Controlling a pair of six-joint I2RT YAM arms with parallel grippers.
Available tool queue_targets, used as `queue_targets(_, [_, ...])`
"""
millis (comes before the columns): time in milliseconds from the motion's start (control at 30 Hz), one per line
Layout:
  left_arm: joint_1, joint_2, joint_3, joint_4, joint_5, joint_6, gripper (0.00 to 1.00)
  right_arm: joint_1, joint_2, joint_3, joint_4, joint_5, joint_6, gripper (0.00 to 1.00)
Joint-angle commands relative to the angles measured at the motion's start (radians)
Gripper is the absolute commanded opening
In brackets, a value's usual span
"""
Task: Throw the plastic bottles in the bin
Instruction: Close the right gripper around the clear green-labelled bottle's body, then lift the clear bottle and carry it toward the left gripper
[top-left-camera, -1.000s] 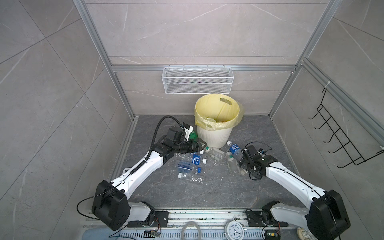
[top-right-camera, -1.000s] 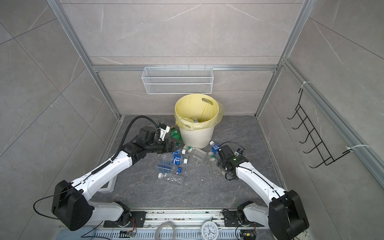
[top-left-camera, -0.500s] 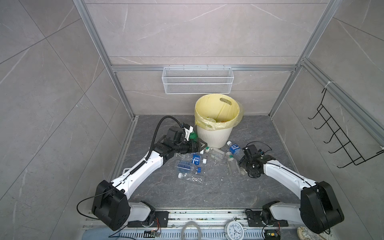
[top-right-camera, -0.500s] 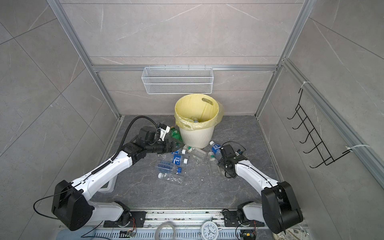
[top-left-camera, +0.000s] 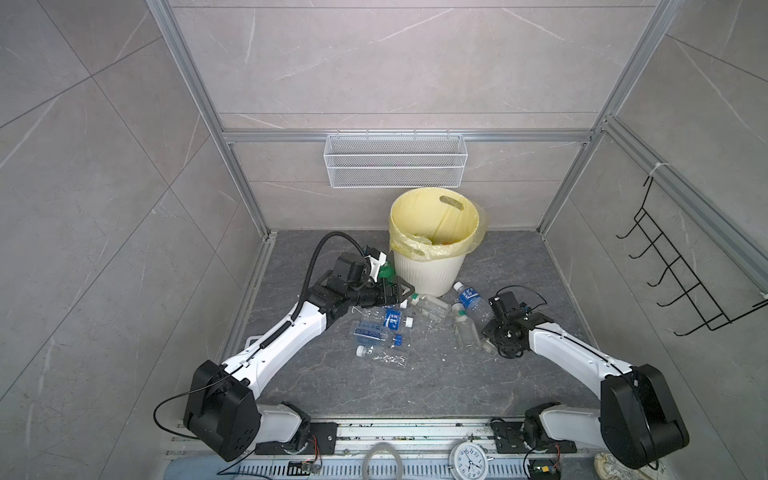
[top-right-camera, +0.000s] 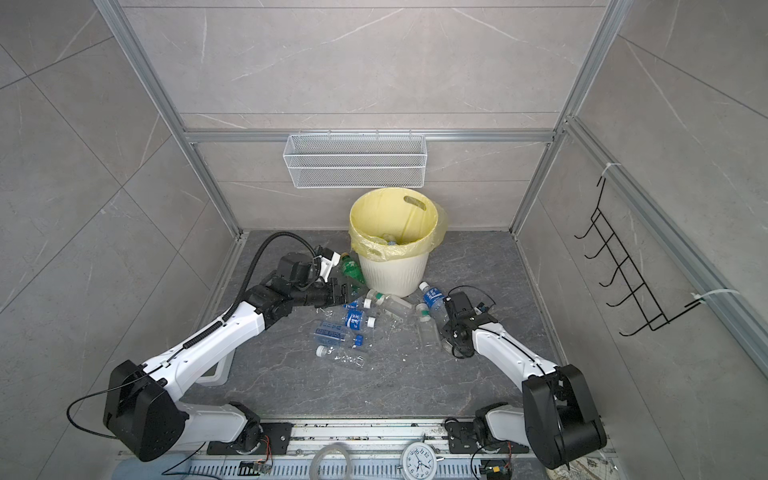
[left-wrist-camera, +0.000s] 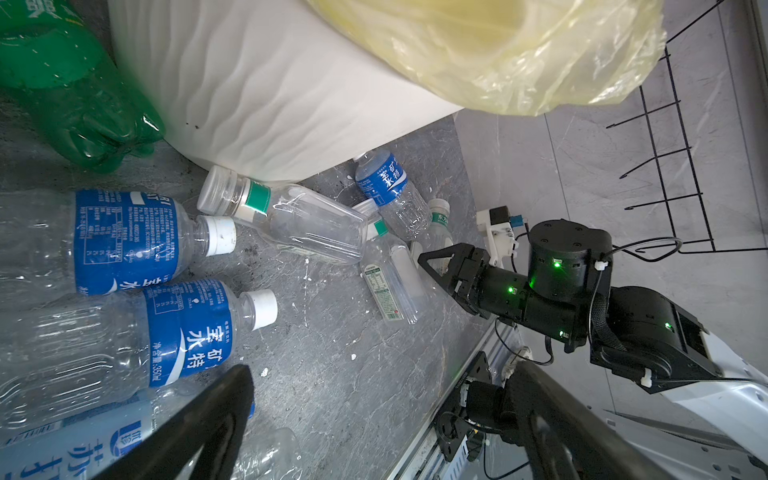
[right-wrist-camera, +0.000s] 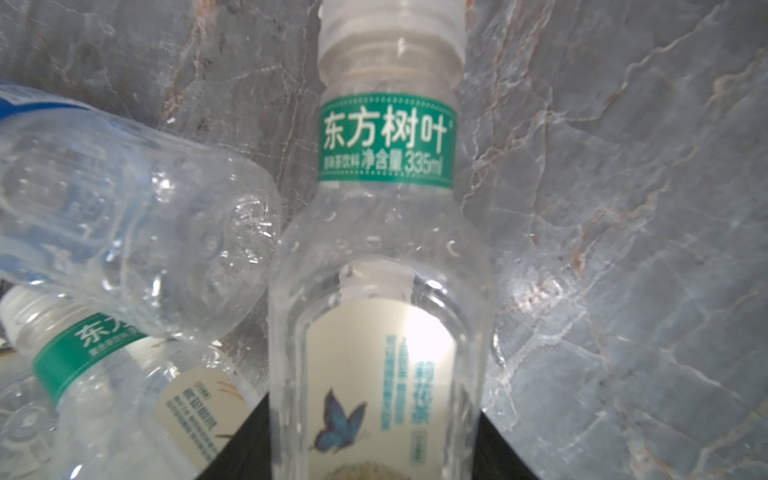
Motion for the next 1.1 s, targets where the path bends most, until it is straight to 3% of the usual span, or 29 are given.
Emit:
queue_targets(0, [-0.002, -0.002, 0.020, 0.008, 0.017, 0.006, 1.00, -0.004, -0.062, 0.007, -0.044, 0.018, 0.001, 0.55])
queue_targets(567, [0.000, -0.034, 0.044, -0.027, -0.016, 0.042, 1.00, -0.002, -0.177, 0.246, -0.225, 0.141, -0.199, 0.51])
queue_targets(900, [0.022, -0.093, 0.099, -0.078, -0.031, 0.064, 1.00, 0.026, -0.140, 0.552, -0.347, 0.204, -0.318, 0.49])
queue_targets(1067, [0.048, -0.120, 0.146, -0.121, -0.025, 0.059, 1.00, 0.095, -0.086, 0.715, -0.394, 0.241, -0.335, 0.49])
